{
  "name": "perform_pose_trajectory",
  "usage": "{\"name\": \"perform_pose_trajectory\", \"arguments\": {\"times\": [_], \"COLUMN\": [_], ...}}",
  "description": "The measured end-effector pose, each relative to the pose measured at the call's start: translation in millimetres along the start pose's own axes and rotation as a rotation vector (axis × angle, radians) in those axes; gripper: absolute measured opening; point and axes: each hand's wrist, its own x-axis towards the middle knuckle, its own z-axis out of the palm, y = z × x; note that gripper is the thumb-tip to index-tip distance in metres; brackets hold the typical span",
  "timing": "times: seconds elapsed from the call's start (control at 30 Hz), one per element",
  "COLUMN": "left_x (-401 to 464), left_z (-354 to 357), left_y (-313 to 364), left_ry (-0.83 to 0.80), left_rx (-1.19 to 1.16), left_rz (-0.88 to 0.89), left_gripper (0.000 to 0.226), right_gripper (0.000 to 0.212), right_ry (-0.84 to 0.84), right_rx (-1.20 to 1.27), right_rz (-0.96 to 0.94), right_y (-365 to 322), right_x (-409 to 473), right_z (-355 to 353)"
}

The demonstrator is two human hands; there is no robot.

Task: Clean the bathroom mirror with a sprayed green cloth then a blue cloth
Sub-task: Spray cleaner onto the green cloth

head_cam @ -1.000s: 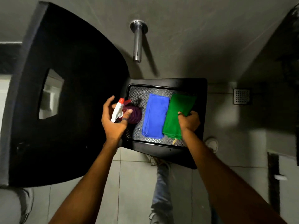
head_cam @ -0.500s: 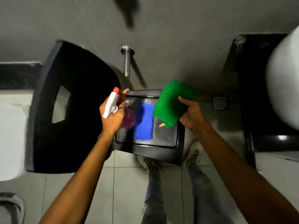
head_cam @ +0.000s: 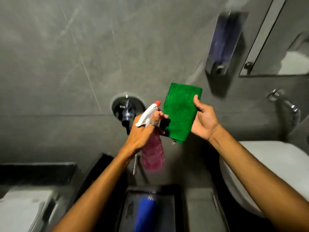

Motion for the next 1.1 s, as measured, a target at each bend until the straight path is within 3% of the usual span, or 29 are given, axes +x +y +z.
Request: {"name": "perform_pose_trajectory", "arguments": {"times": [0.13,0.3,0.5,0.63,0.77,0.97,1.1], "left_x": [38.8,72.1,68.4,54.7,51.7,68.5,73.8], "left_z": [10.0,22.9,33.0,36.7,37.5,45.0,52.7], "left_y": [44.9,86.0,76.6,63.8,56.1,75.3,86.2], "left_ry": [-0.025,-0.102,-0.180,-0.226,-0.188,0.008,0.011], "left_rx": [-0.006,0.045,0.112,0.121,0.149,-0.027,-0.033], "left_rz": [0.058,0.106,0.044,-0.010,-0.052,0.088,0.135], "left_gripper": [0.024,0.032,0.040,0.033,0.037,0.026,0.025], "right_gripper": [0.056,0.054,0.056,0.058,0.057,0.059,0.059], "right_ry": [-0.045,-0.059,-0.018,0.016,0.023,-0.004,-0.020], "right_rx": [-0.034,-0.072,-0.097,-0.118,-0.113,-0.104,-0.112], "right_rz": [-0.098,-0.194,-0.226,-0.209,-0.199,-0.212,-0.210], "right_y": [-65.9,-126.3,-155.7,-163.1,-163.7,-168.5,-167.5], "right_x": [6.2,7.5,5.6,4.2,1.8,2.4,2.9], "right_z": [18.8,34.4,34.4,28.4,26.0,26.4,26.2]}}
